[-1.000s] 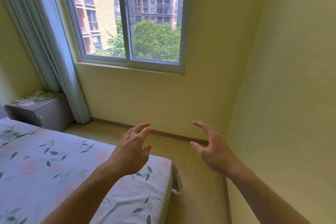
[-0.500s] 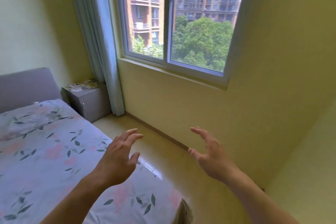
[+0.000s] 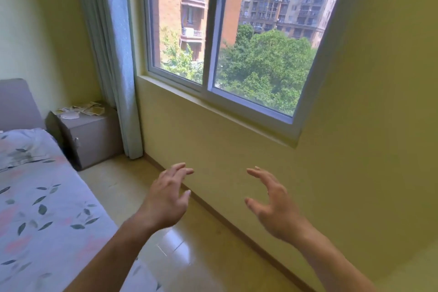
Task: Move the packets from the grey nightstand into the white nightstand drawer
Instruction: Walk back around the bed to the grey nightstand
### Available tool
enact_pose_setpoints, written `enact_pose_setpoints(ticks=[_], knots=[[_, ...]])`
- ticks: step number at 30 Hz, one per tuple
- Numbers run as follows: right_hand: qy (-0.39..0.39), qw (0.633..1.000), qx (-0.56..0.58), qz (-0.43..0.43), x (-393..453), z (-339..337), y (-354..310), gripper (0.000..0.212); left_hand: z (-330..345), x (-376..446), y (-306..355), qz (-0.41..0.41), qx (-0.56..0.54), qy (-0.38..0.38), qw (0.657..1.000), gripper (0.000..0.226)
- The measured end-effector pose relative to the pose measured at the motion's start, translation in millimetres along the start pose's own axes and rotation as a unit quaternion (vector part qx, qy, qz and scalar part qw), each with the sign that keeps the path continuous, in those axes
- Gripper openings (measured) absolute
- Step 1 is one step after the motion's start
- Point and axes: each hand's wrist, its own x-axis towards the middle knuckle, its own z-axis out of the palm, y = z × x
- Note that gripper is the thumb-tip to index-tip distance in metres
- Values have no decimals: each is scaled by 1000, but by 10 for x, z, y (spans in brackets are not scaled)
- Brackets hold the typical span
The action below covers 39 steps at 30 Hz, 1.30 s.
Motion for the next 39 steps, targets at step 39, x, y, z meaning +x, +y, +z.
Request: enact_pose_setpoints(ticks=[39], knots=[[-313,900,35,-303,7394,2570,-1002,65,-969,3779,-3196,-417,113,195,880,46]])
